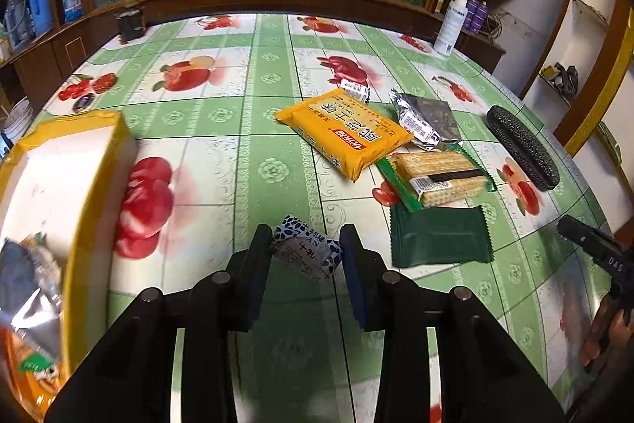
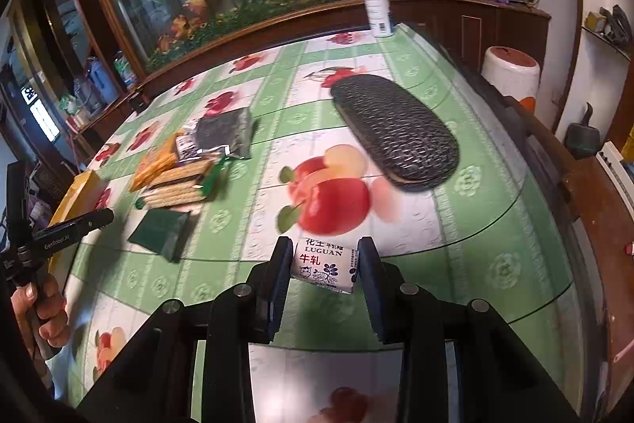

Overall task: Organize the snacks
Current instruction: 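Grasp the blue-white candy pack with the left tool while the right tool grasps the LUGUAN milk pack, then carry the two small candy packs with both tools over the tray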

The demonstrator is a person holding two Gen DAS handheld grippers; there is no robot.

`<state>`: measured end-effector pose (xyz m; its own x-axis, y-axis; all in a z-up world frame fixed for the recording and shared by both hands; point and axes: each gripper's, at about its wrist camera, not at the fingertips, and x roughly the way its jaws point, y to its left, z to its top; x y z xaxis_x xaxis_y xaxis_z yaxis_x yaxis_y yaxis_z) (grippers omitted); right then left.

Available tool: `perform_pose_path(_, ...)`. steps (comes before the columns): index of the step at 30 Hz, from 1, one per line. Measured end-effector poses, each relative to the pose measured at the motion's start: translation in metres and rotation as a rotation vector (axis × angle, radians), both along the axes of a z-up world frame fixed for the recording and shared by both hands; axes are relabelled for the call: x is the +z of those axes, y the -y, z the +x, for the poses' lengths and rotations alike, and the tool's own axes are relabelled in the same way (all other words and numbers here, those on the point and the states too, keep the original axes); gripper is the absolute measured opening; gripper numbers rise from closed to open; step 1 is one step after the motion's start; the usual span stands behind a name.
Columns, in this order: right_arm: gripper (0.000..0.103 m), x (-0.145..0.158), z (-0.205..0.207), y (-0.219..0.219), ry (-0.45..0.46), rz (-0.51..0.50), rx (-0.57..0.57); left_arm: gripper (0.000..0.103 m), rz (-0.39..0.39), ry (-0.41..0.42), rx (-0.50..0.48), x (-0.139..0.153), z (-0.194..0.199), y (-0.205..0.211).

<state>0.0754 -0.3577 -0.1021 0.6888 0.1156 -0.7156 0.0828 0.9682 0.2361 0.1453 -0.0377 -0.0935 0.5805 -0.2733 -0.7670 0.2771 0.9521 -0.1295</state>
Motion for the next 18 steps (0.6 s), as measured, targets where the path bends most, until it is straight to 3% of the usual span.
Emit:
perform_pose_path(7, 0.035, 0.011, -0.009, -0.049, 0.027, 0.028, 0.1, 0.033, 0.054, 0.081, 0.031, 0.028, -0.039, -0.008)
perform_pose_path(18, 0.035, 0.047, -0.014, -0.138, 0.105, -0.004, 0.28, 0.033, 0.031, 0.127, 0.128, 0.052, -0.08, -0.066)
